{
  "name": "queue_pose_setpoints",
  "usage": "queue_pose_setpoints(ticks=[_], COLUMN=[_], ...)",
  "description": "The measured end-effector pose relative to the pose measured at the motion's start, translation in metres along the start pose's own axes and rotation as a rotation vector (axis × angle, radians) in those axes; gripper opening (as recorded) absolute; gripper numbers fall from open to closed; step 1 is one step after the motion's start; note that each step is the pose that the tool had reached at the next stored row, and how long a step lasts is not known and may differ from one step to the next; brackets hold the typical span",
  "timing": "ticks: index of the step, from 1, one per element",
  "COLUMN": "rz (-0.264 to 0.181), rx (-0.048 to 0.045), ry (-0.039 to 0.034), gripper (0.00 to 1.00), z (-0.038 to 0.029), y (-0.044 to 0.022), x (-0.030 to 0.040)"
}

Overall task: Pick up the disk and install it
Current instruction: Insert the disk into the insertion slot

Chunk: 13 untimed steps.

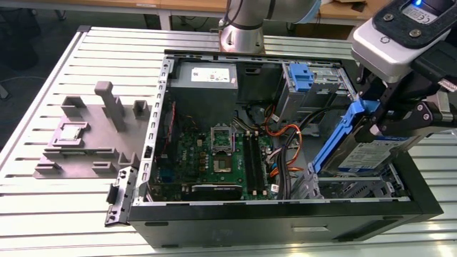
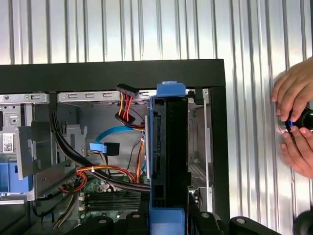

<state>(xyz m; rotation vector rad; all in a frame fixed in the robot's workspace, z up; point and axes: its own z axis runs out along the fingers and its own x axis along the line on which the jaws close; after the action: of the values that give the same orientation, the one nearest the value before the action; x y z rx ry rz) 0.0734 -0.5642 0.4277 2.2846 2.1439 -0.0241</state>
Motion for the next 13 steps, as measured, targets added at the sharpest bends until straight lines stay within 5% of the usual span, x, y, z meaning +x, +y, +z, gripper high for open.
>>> queue_pose_setpoints(ticks=[13], rz=[0.000], rx=[0.0000], ry=[-0.0001], gripper=[0.37], z=[0.0072], y=[0.0002], x=[0.0001])
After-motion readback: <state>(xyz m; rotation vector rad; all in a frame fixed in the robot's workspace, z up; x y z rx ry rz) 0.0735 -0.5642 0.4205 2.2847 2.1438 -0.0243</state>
